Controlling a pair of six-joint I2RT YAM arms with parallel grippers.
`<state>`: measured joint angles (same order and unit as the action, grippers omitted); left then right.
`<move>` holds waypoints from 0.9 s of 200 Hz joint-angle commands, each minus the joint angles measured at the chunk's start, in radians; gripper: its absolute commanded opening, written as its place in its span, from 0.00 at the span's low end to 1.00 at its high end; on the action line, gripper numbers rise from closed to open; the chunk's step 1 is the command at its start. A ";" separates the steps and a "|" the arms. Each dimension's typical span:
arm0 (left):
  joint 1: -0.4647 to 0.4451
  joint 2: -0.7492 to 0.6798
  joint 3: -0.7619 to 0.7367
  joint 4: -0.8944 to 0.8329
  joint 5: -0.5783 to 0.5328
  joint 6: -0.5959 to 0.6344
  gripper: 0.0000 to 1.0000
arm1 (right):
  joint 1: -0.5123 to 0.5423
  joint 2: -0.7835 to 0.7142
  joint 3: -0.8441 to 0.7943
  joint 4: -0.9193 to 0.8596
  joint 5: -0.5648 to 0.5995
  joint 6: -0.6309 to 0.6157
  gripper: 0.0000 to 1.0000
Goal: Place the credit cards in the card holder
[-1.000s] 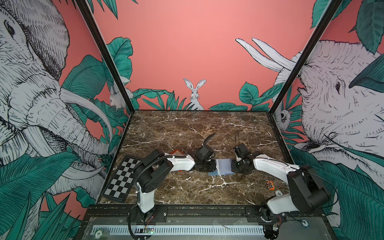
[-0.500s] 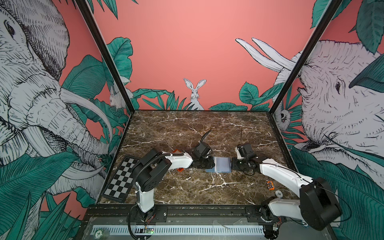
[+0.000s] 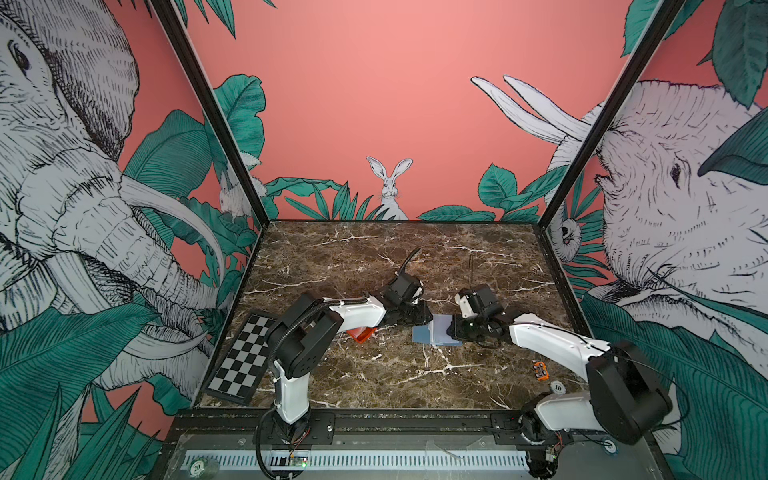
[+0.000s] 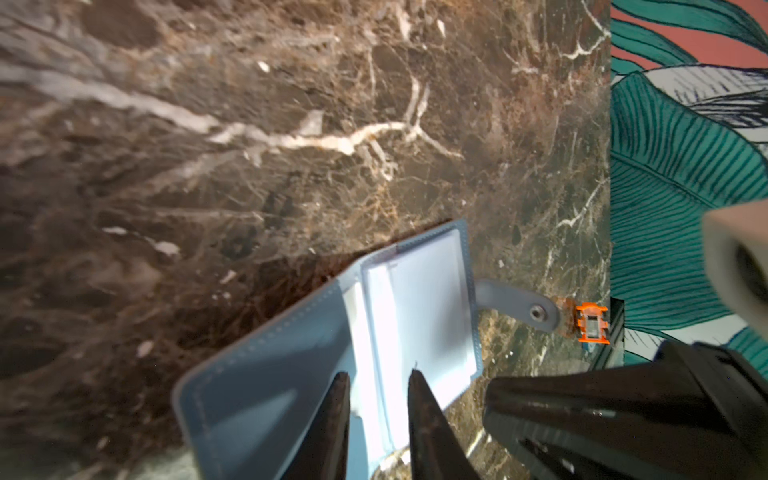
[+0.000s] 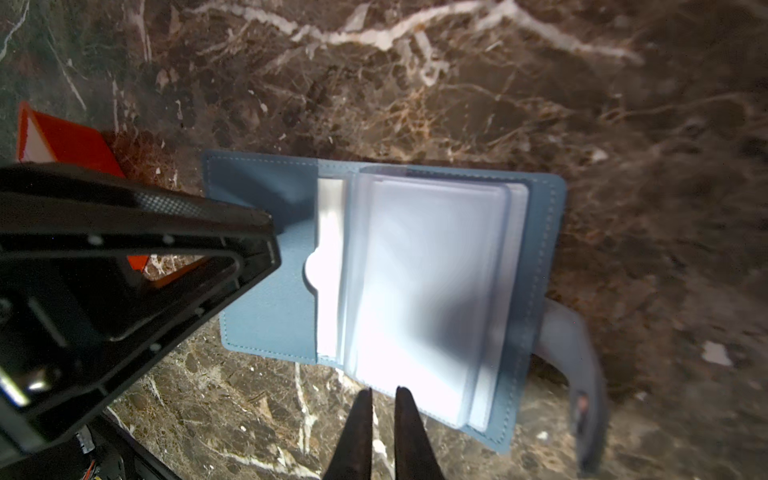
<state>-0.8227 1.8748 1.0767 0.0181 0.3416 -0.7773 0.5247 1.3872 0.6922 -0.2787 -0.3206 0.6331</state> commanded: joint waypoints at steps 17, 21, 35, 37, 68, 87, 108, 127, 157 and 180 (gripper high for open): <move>0.007 0.019 -0.018 -0.043 -0.018 0.019 0.24 | 0.011 0.054 0.006 0.062 0.007 0.047 0.13; 0.006 0.019 -0.023 -0.042 -0.019 0.020 0.24 | 0.011 0.059 0.003 0.062 0.009 0.049 0.13; 0.006 0.020 -0.038 -0.034 -0.022 0.020 0.24 | 0.010 0.075 -0.013 0.062 0.020 0.057 0.13; 0.006 0.020 -0.039 -0.033 -0.023 0.020 0.24 | 0.011 0.075 -0.016 0.061 0.024 0.058 0.13; 0.006 0.014 -0.054 -0.032 -0.029 0.025 0.24 | 0.011 0.087 -0.045 0.014 0.099 0.073 0.13; 0.007 0.008 -0.055 -0.030 -0.027 0.028 0.24 | 0.011 0.074 -0.051 0.009 0.116 0.076 0.13; 0.006 -0.013 -0.055 -0.016 -0.016 0.027 0.25 | 0.011 0.033 -0.035 -0.004 0.109 0.063 0.14; 0.006 -0.043 -0.060 0.001 -0.008 0.026 0.27 | 0.013 -0.012 -0.017 -0.009 0.088 0.044 0.19; 0.005 -0.106 -0.092 0.026 -0.006 0.025 0.30 | 0.050 -0.058 0.021 -0.038 0.083 0.024 0.24; 0.006 -0.179 -0.136 0.028 -0.019 0.030 0.32 | 0.093 -0.089 0.057 -0.057 0.108 0.017 0.29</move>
<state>-0.8173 1.8069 0.9833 0.0299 0.3359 -0.7616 0.5747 1.3388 0.6968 -0.3050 -0.2424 0.6739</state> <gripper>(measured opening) 0.307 0.263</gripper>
